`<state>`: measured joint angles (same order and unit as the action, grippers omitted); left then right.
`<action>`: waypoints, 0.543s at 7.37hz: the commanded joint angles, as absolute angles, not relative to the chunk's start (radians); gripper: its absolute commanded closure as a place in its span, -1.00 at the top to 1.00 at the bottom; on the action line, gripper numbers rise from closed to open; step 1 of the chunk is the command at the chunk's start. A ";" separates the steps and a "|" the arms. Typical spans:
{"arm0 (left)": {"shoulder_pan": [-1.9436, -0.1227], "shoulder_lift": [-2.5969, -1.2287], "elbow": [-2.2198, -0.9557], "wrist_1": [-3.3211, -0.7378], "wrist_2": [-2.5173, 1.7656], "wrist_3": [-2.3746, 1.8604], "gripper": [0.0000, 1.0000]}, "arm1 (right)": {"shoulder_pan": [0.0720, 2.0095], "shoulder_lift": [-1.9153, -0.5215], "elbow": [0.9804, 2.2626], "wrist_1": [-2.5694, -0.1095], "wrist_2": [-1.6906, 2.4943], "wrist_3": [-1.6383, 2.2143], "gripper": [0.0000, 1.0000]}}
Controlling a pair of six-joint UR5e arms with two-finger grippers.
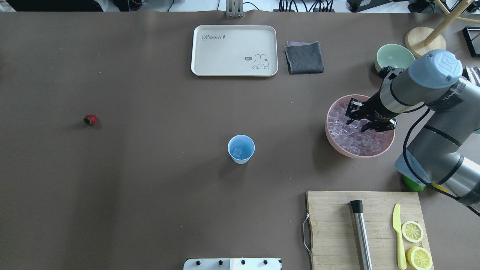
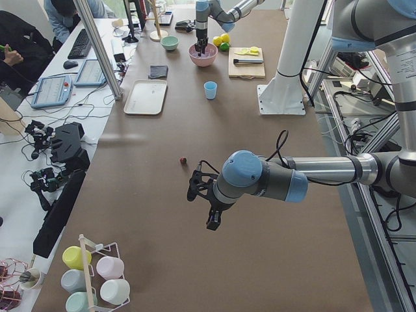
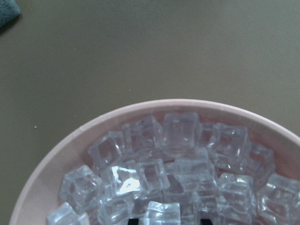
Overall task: Put ice and strawberries in cup
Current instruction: 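Lower the right gripper into the bowl and grasp another ice cube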
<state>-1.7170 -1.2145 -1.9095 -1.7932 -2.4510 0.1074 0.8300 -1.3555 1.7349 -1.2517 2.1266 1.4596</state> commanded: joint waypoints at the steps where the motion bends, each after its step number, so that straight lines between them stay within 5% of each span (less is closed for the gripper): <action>1: -1.720 -1.215 -1.910 -1.793 -2.451 0.107 0.95 | 0.830 -1.355 1.736 -1.252 2.131 1.460 -0.99; 4: -1.720 -1.213 -1.910 -1.792 -2.459 0.107 0.95 | 0.873 -1.362 1.814 -1.268 2.179 1.460 -1.00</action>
<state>-1.7195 -1.2136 -1.9088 -1.7929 -2.4533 0.1074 0.8480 -1.3574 1.7692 -1.2580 2.1497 1.4603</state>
